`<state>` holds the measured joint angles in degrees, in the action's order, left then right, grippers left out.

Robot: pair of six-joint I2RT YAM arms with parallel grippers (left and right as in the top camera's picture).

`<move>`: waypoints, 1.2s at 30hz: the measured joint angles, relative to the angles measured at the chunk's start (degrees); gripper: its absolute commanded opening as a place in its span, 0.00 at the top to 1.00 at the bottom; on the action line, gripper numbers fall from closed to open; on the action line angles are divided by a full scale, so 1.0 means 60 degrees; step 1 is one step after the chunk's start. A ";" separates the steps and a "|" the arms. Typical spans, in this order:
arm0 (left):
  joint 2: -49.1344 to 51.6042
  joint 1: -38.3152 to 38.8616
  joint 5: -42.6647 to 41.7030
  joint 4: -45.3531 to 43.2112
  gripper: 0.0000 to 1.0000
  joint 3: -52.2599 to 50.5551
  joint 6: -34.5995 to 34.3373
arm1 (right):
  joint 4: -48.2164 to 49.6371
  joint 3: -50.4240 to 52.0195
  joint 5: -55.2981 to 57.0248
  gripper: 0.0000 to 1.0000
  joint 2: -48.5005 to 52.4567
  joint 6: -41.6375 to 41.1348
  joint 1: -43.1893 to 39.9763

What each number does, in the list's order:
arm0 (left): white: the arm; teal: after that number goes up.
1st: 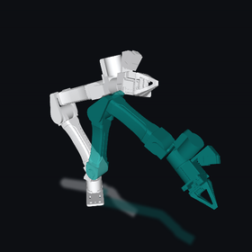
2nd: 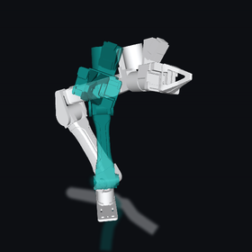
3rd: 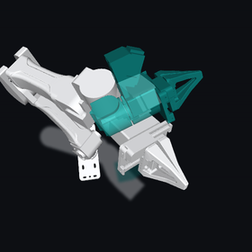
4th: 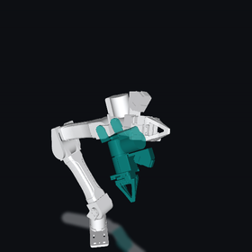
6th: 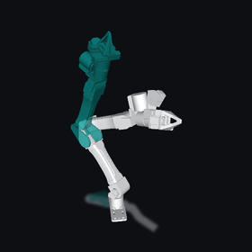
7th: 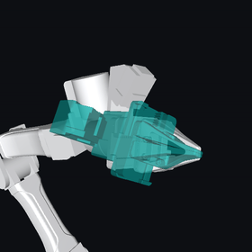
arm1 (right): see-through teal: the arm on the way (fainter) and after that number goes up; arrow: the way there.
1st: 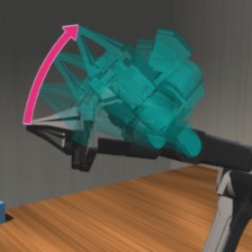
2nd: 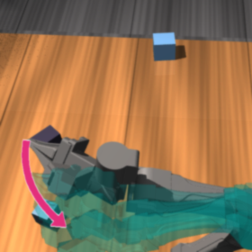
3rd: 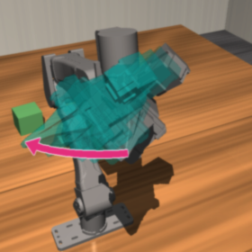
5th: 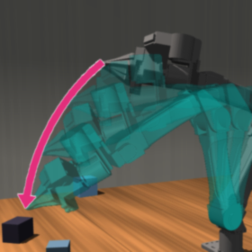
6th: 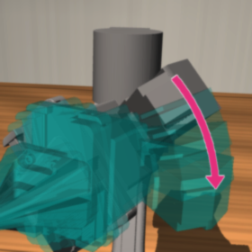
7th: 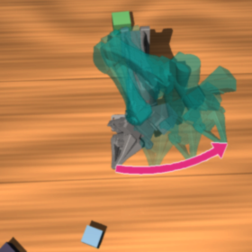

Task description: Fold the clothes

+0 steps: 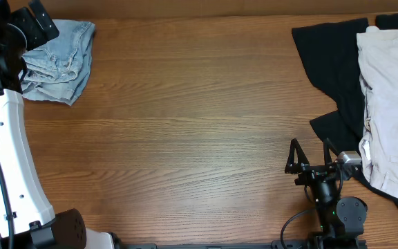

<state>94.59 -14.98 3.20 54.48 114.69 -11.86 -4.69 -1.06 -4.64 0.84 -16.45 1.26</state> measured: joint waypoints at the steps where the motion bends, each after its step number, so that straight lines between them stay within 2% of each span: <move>1: 0.0000 0.0000 0.0000 0.0000 0.00 0.0000 0.0000 | 0.0000 0.0000 0.0015 0.00 0.0000 0.0004 0.0004; 26: 0.0000 0.0000 0.0000 0.0011 0.00 0.0000 0.0004 | -0.0004 0.0000 0.0033 0.00 0.0000 0.0000 0.0004; 36: -0.0022 0.0058 0.0004 0.0470 0.00 0.0000 0.0000 | 0.0000 0.0000 0.0036 0.00 0.0000 0.0000 0.0004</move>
<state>94.45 -14.63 3.22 57.30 114.69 -11.86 -4.69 -1.06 -4.43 0.84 -16.45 1.28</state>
